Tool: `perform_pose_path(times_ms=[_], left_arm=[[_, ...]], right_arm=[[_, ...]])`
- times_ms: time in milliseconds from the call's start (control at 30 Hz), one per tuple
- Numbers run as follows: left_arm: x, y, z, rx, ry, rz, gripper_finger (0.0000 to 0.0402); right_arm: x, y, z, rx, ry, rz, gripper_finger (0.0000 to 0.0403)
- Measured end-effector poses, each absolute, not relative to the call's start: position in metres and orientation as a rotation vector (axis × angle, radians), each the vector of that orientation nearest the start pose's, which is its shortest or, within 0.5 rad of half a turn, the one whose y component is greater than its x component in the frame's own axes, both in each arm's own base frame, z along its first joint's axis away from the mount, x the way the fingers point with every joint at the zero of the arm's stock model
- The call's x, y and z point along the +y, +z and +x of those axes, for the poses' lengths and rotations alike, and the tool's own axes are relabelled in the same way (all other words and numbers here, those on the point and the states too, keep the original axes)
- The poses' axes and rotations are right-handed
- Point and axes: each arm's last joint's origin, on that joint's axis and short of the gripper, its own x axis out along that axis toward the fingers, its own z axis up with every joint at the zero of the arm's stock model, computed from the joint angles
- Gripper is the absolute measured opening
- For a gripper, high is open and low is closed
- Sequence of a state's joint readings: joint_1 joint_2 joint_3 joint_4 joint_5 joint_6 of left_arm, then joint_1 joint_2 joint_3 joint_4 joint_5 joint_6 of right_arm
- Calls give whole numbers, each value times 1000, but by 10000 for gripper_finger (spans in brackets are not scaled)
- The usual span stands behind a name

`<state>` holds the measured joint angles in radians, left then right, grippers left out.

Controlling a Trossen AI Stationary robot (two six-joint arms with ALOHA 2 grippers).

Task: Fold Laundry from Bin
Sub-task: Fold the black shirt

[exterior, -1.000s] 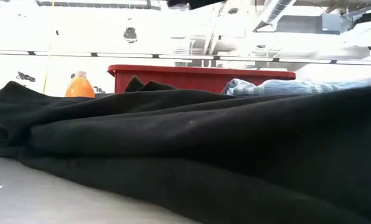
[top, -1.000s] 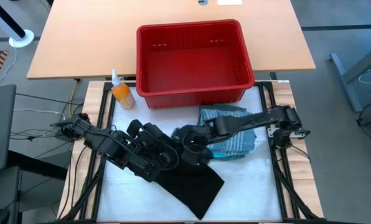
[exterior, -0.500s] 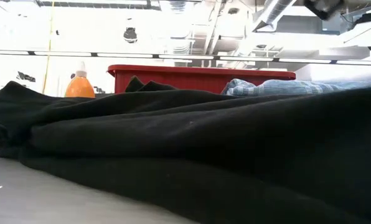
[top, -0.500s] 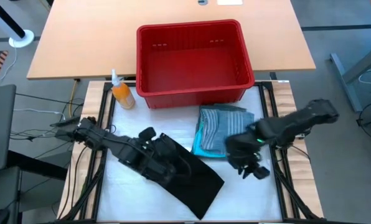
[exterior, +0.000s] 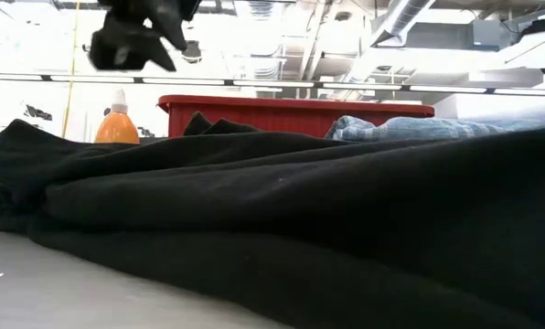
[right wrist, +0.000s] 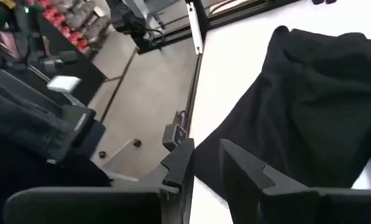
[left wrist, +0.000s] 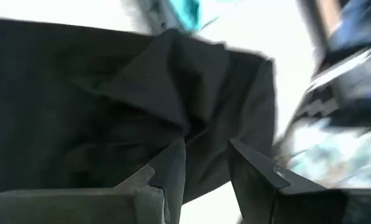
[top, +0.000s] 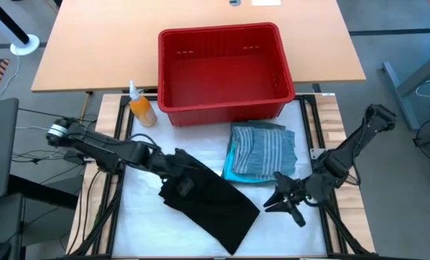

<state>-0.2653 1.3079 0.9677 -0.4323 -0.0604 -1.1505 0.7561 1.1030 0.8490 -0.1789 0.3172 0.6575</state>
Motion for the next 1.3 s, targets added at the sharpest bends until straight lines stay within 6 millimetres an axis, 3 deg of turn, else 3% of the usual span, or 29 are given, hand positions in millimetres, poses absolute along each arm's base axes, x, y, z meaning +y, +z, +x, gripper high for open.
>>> perform_pose_path(times_ms=[100,200,533,733,933,1033,1233,1300], left_arm=[[-69,252,264,652,268,-1159,109],[-67,233,265,631,346,-1261,109],[-64,226,264,610,457,-1344,109],[-70,208,276,639,483,-1379,109],[-64,196,288,633,471,-1297,109],[-55,196,290,627,464,-1220,100],[-40,197,293,643,403,-1077,16],[-37,196,293,662,398,-1038,7]], right_arm=[[162,286,185,539,274,375,102],[161,278,191,571,262,315,102],[146,274,205,614,349,213,102],[140,274,209,610,348,189,102],[138,274,212,605,332,210,102],[142,262,218,647,309,175,102],[155,231,242,688,274,162,98],[163,219,246,721,261,193,87]])
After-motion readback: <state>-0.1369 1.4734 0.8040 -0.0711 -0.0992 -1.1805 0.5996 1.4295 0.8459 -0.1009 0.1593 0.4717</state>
